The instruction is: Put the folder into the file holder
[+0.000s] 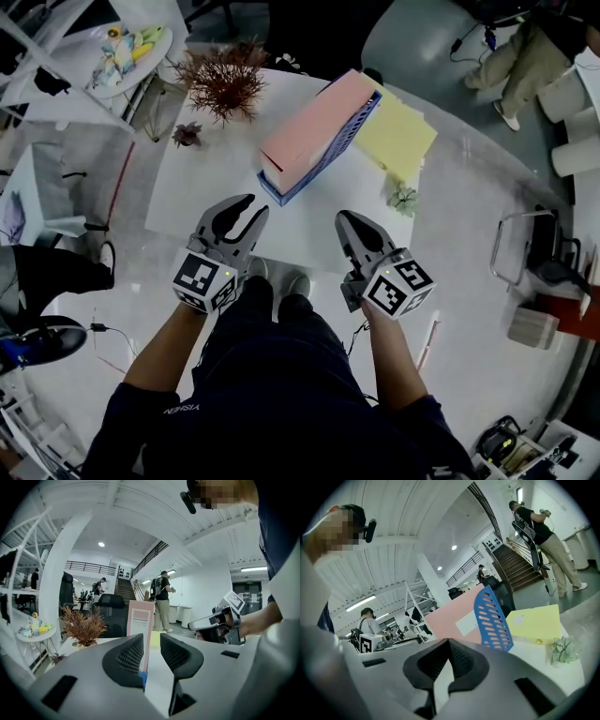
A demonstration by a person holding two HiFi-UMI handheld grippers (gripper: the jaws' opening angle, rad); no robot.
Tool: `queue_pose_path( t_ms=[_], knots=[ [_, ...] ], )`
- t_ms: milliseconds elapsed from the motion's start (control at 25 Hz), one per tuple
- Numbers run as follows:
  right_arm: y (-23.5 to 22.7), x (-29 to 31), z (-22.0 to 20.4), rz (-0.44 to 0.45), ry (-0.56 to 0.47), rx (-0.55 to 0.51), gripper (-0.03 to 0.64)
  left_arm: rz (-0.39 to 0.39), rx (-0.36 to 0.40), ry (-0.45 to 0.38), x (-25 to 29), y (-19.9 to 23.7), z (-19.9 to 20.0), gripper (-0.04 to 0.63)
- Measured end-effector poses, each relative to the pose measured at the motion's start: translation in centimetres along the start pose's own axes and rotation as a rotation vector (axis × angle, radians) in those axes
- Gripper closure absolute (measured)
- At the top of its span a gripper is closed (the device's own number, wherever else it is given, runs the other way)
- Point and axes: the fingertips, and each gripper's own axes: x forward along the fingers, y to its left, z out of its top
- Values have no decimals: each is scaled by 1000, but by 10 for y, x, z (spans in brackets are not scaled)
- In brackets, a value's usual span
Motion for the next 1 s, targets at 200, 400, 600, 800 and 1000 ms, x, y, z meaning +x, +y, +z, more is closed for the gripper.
queue_pose_path(
  t_ms=[200, 400, 600, 800, 1000],
  knots=[
    [3, 0, 3, 4, -4, -8, 612, -12, -1, -6, -1, -3, 4, 485],
    [2, -1, 5, 8, -3, -12, 612, -26, 3, -11, 1, -8, 9, 492],
    [3, -3, 8, 13, -7, -21, 612, -31, 9, -22, 1, -12, 17, 518],
    [5, -2, 11, 21, -8, -38, 612, -30, 13, -29, 2, -13, 22, 526],
    [6, -3, 13, 27, -12, -50, 612, -32, 21, -34, 3, -15, 26, 538]
  ],
)
